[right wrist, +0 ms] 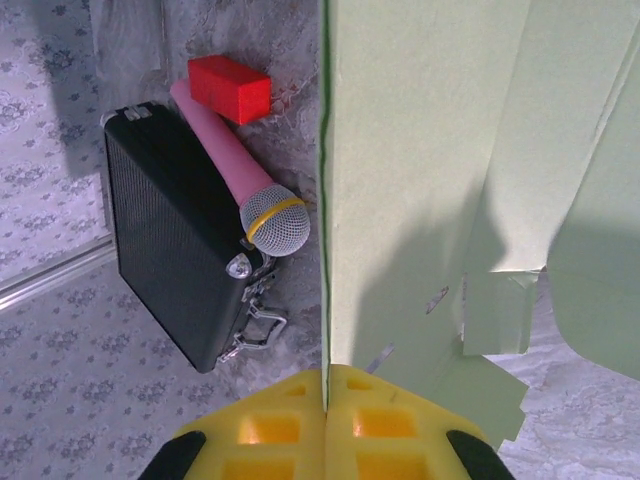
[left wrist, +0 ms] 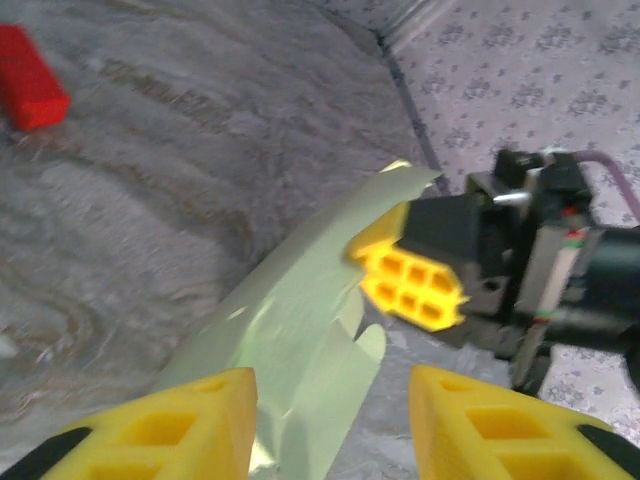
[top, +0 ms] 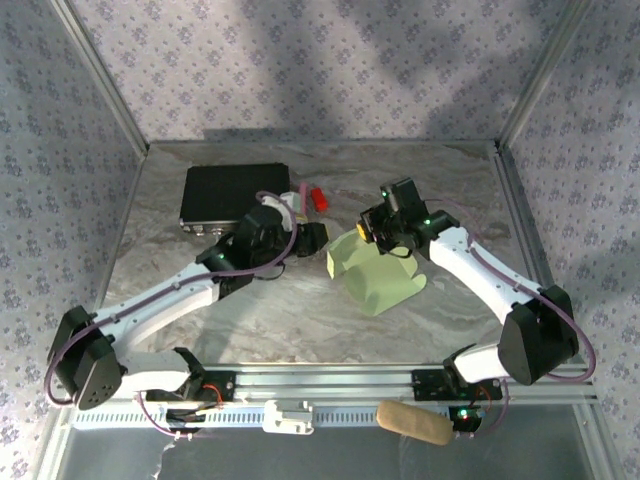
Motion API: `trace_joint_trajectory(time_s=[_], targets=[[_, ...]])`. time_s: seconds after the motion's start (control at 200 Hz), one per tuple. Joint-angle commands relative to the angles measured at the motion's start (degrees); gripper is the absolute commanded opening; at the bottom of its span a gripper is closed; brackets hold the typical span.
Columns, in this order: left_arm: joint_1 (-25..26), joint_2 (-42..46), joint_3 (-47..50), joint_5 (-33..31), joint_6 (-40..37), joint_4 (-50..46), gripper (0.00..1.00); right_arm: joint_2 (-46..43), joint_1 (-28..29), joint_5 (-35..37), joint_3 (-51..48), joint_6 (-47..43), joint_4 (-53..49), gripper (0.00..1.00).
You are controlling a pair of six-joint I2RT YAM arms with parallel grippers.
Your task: Fold the paper box
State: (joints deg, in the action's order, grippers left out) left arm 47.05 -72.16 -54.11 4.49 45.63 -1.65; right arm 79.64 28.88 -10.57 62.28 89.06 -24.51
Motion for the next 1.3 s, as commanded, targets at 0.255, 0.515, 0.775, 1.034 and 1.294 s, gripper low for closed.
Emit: trace_joint_trajectory(time_s=[0.255, 0.515, 0.775, 1.034, 1.294], targets=[[0.9, -7.2, -6.7, 4.3, 2.4, -8.8, 0.63, -3.6, 1.0, -0.1, 1.1, 0.0, -0.2, 0.00], [1.7, -6.2, -7.2, 3.2, 10.8, -6.2, 0.72, -4.1, 1.4, -0.6, -0.2, 0.5, 1.6, 0.00], [1.7, -2.5, -5.5, 1.9, 14.8, -2.4, 0.68, -5.6, 1.4, -0.4, -1.2, 0.7, 2.1, 0.00], [1.8, -5.9, -7.0, 4.8, 17.6, 0.8, 0.69, -5.8, 1.6, -0.5, -1.2, 1.3, 2.7, 0.00], [2.8, -7.7, -7.2, 5.9, 19.1, 4.2, 0.69, -5.7, 1.8, -0.7, -1.6, 1.7, 3.9, 0.00]])
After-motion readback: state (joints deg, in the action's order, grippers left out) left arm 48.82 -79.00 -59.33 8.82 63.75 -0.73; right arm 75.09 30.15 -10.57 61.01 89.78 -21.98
